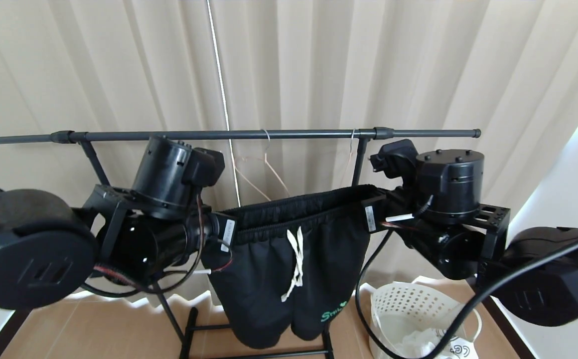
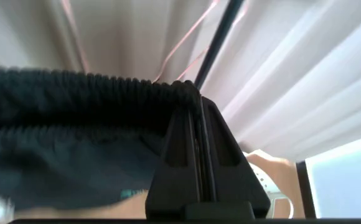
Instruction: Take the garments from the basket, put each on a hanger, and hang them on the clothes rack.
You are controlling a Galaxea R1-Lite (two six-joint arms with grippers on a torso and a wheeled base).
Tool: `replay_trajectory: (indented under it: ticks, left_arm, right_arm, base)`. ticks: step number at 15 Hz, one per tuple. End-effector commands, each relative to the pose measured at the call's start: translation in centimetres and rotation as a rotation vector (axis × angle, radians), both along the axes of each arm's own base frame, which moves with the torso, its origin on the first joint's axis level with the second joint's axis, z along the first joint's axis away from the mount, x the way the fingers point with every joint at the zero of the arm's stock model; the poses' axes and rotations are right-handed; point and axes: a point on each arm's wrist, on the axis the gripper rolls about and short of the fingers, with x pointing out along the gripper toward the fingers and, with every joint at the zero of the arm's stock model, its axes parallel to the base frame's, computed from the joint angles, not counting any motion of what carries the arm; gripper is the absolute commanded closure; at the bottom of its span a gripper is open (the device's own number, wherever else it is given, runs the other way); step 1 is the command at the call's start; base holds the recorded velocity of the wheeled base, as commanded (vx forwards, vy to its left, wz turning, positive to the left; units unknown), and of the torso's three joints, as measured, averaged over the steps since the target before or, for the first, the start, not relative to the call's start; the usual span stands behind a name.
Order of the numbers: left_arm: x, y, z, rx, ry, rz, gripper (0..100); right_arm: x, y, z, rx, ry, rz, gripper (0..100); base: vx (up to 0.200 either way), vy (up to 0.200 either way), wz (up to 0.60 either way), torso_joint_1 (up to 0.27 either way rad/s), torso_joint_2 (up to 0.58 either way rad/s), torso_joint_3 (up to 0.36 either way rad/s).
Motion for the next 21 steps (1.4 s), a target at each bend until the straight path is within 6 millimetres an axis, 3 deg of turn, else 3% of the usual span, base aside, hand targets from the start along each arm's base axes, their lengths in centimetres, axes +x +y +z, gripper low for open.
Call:
replay_trajectory:
  ticks: [1,4,5,8,16,21]
  left_arm:
    - [-3.5,-0.6,-1.3,0.028,0.041,-0.092,100]
    - [-4.7,-1.4,-2.3,0.023,0.073,-0.124,100]
    - [-5.7,-3.3,-4.2,-0.004,0.139,-0.135,100]
    - [-5.8,-6.0,-6.3,-0.058,0.207,-0.105,100]
    - [-5.1,-9.8,-7.9,-0.156,0.208,-0.092,100]
    - [-5.2,-10.1,-8.1,-0.156,0.207,-0.099,100]
  right_arm:
    - [1.6,1.1,-1.0,0.029,0.011,-0.024,100]
    - [1.7,1.2,-0.4,0.076,-0.005,-0.032,100]
    - [1.7,2.0,0.8,0.18,-0.035,-0.03,100]
    - [0.6,3.1,1.2,0.224,-0.041,0.005,100]
    - [-0.6,3.5,1.5,0.236,-0.042,0.033,100]
    - [-0.7,3.4,1.4,0.232,-0.039,0.03,100]
  base:
    - [0.0,0.0,0.0,0.0,0.0,0.0]
    - [0.0,0.0,0.0,0.0,0.0,0.0]
    - [0.0,0.0,0.0,0.0,0.0,0.0]
    - [0.0,0.0,0.0,0.0,0.0,0.0]
    - [0.0,0.0,0.0,0.0,0.0,0.0]
    - [0.0,0.0,0.0,0.0,0.0,0.0]
